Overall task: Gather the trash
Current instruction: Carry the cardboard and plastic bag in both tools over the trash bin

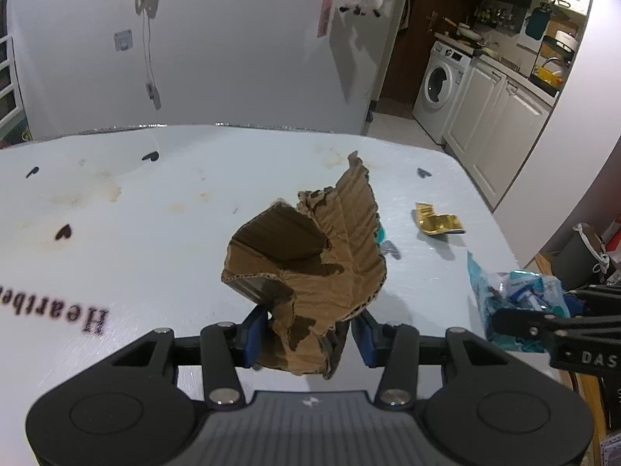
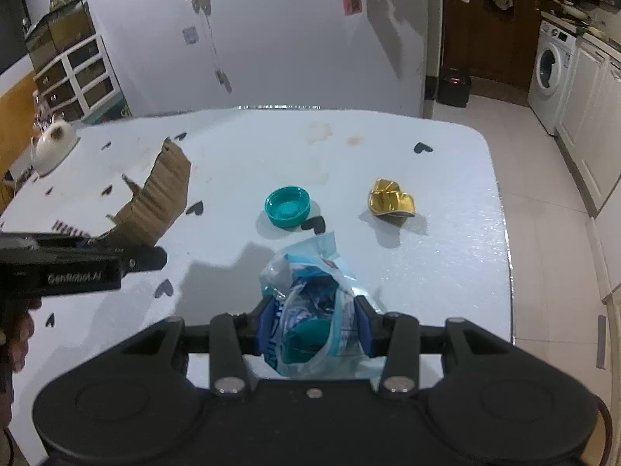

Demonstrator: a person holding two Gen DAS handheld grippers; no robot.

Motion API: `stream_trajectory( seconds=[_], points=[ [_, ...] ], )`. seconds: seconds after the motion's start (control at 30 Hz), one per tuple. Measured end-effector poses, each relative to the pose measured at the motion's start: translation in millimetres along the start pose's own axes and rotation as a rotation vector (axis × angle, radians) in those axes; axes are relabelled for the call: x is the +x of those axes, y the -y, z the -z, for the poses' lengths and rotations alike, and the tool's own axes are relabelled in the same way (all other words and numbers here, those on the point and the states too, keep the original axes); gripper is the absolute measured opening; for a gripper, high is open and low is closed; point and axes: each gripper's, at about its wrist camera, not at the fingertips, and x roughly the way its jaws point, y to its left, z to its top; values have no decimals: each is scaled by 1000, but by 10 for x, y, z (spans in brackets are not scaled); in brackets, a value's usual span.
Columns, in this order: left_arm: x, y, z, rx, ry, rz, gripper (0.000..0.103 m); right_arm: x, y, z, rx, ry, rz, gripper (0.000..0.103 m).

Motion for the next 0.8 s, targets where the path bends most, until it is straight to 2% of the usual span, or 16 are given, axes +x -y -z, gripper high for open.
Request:
stream_trajectory(
  seconds=[0.43,0.8],
  points=[
    [-559,280,247,-10,40,4,48,-515,57,194,66,63,32,44],
    [-759,586,400,15,50,4,48,-876,206,423,116,104,37,44]
  ],
)
